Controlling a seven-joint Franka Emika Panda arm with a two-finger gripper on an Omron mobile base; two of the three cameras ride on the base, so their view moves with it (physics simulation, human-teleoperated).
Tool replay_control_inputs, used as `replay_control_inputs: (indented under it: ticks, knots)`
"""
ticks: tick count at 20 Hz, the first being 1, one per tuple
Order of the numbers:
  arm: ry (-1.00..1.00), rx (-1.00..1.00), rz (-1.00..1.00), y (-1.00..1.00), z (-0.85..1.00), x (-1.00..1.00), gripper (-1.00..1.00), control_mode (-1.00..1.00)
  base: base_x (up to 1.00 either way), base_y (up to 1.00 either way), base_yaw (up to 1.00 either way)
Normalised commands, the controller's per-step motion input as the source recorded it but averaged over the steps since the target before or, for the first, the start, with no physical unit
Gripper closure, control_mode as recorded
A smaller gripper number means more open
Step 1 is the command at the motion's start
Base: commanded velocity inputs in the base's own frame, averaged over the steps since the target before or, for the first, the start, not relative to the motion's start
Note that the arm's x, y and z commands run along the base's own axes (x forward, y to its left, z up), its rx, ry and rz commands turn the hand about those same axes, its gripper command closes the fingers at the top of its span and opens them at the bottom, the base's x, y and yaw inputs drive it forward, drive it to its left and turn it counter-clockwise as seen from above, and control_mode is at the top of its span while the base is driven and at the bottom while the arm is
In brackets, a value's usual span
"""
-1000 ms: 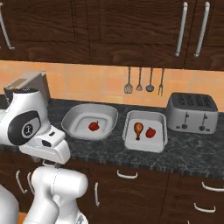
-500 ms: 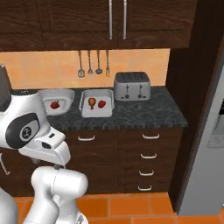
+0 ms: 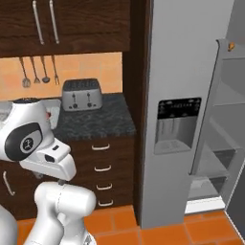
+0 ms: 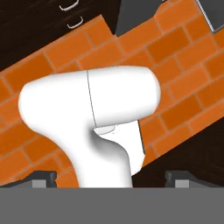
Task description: Place one bell pepper and one chicken drumstick in each tupperware on the nearby counter, to pack two identical lunches.
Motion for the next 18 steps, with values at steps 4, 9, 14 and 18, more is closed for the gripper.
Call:
replay_control_inputs:
  ticks: [4, 9, 14, 18]
  knots:
    - [0.0, 0.0, 0.0, 0.0, 0.0, 0.0, -1.0, 1.0, 0.15, -1.0, 0.0]
    - [0.0, 0.0, 0.0, 0.0, 0.0, 0.0, -1.0, 1.0, 0.26, -1.0, 0.0]
    - [0.0, 0.0, 0.0, 0.0, 0.0, 0.0, -1.0, 1.0, 0.42, -1.0, 0.0]
    - [0.0, 0.0, 0.0, 0.0, 0.0, 0.0, -1.0, 1.0, 0.39, -0.95, 0.05]
